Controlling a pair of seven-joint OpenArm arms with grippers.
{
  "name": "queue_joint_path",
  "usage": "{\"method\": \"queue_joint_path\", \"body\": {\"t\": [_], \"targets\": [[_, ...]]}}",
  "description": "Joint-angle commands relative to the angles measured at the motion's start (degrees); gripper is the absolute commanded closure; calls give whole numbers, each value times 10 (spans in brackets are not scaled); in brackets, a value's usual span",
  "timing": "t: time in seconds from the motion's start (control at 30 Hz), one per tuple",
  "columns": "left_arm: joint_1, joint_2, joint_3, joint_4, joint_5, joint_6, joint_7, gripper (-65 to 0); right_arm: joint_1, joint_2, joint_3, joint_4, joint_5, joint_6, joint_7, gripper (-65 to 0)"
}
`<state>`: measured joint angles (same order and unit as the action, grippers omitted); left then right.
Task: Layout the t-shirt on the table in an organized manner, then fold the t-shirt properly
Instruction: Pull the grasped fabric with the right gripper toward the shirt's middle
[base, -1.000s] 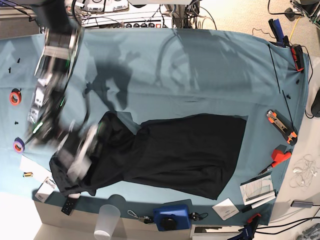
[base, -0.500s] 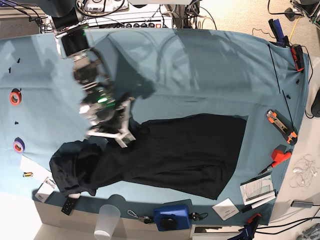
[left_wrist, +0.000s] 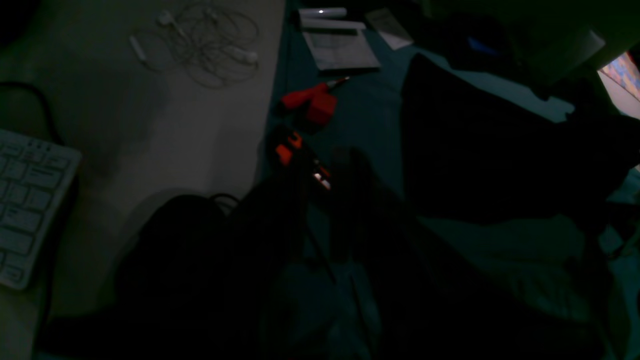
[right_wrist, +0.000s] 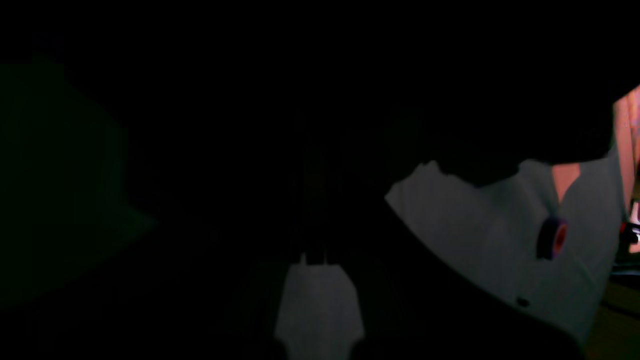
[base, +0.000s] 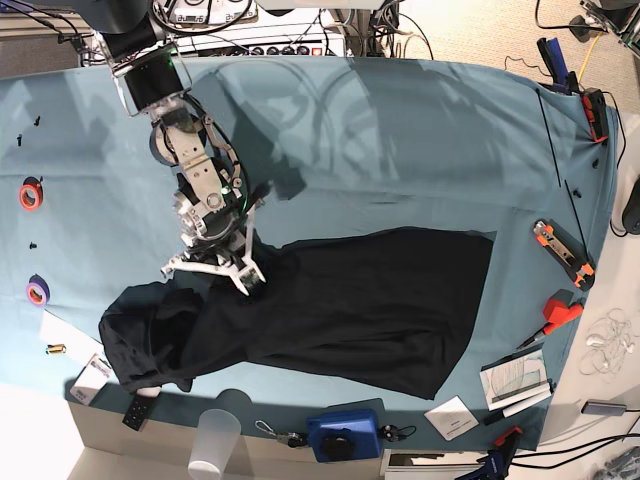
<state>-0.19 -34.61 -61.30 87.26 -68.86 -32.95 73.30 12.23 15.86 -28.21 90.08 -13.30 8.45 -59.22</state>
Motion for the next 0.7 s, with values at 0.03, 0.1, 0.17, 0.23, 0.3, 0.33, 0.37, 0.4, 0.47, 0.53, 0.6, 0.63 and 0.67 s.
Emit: {"method": "queue_joint_path", "body": {"t": [0.03,0.1,0.17,0.23,0.3,0.33,0.37,0.4,0.47,0.53,0.6,0.63,0.67], "targets": [[-6,-17,-3,9,-17,-2,-13,-73,16,3,4,58,-3,-6,-2,0],[-6,-17,-3,9,-17,-1,-13,-73,16,3,15,114,19,-6,-21,0],[-6,-17,-3,9,-17,-2,-13,-73,12,3,37,152,43,-5,-24,0],[-6,-17,-3,9,-16,-2,-13,-73,5,3,64,158,66,-1,-24,0],[-6,-17,-3,9,-13,-2,-13,-73,-3,3,83,156,83,1,-29,0],[-6,-17,-3,9,-13,-2,-13,-73,-7,3,89,156,86,12,-37,0],[-6,-17,-3,9,-15,-2,-13,-73,-11,3,94,156,86,28,-44,0],[-6,-17,-3,9,-15,-2,-13,-73,-17,3,97,156,86,40,-48,0],[-6,-17,-3,9,-15,-2,-13,-73,-34,3,102,156,86,55,-48,0],[-6,-17,-3,9,-14,-2,-13,-73,-54,3,103,156,89,76,-47,-78],[-6,-17,-3,9,-10,-5,-13,-73,-77,3,103,156,100,78,-31,-197],[-6,-17,-3,9,-8,-8,-13,-73,-88,3,103,156,109,78,-22,-234],[-6,-17,-3,9,-6,-8,-13,-73,-98,3,103,156,118,79,-14,-246]]}}
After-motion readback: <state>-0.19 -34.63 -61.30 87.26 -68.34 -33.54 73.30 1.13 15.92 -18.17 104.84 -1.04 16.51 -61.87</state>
